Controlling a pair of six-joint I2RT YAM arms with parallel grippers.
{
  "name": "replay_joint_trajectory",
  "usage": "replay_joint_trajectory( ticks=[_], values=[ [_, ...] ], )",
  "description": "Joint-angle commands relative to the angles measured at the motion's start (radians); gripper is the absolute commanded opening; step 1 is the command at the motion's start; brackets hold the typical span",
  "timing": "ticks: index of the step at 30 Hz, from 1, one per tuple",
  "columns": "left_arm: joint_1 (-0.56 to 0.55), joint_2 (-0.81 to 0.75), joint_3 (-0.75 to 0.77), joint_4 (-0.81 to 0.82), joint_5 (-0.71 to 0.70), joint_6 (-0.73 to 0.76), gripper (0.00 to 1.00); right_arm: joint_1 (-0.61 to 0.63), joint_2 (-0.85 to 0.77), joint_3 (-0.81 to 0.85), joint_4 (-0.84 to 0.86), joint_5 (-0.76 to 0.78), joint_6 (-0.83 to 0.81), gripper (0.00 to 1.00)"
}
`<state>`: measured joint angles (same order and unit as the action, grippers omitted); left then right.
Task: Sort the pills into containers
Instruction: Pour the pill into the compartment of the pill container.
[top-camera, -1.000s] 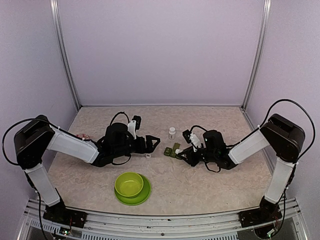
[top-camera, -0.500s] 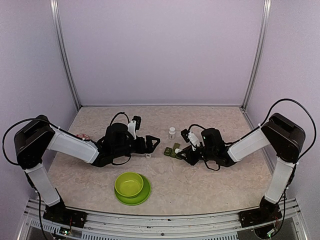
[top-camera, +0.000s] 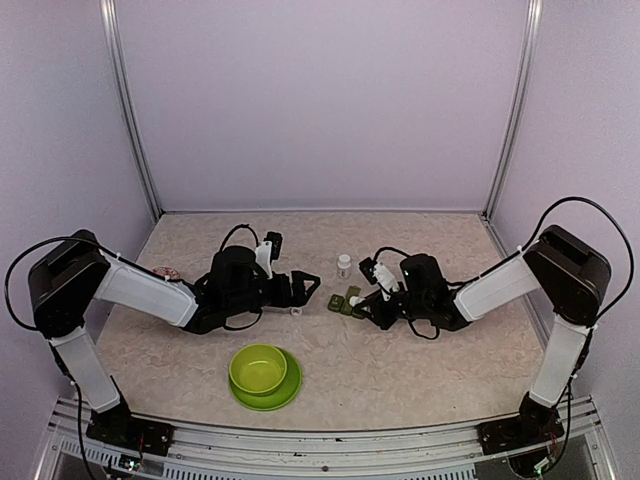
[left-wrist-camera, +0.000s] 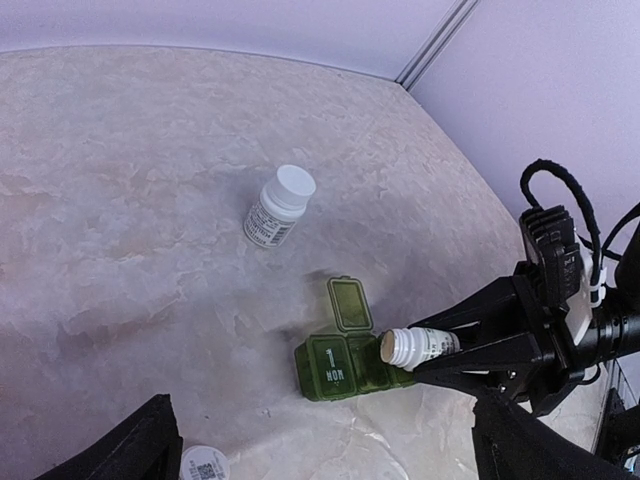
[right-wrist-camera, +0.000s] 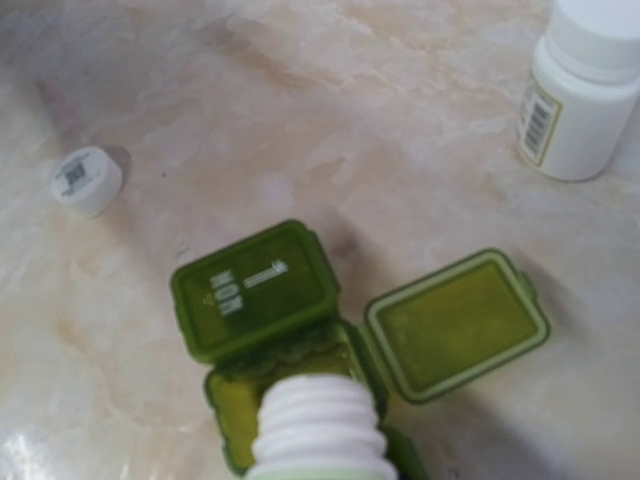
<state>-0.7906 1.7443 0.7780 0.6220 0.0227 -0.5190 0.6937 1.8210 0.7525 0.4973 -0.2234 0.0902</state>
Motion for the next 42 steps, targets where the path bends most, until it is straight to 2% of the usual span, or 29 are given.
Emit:
replay_joint_trajectory(
  ticks=[1,23,42],
  values=[
    [0.007,0.015,-0.002,0.028,0.011,-0.004,0.99,0.014,-0.022,0.022,-0.067,0.015,-0.029,0.07],
    [0.007,0.021,-0.011,0.04,0.01,-0.012,0.99,0.044,-0.053,0.051,-0.146,0.081,-0.061,0.06],
    [0.007,0.017,-0.024,0.056,0.009,-0.02,0.99,0.059,-0.042,0.124,-0.296,0.093,-0.083,0.06]
  ],
)
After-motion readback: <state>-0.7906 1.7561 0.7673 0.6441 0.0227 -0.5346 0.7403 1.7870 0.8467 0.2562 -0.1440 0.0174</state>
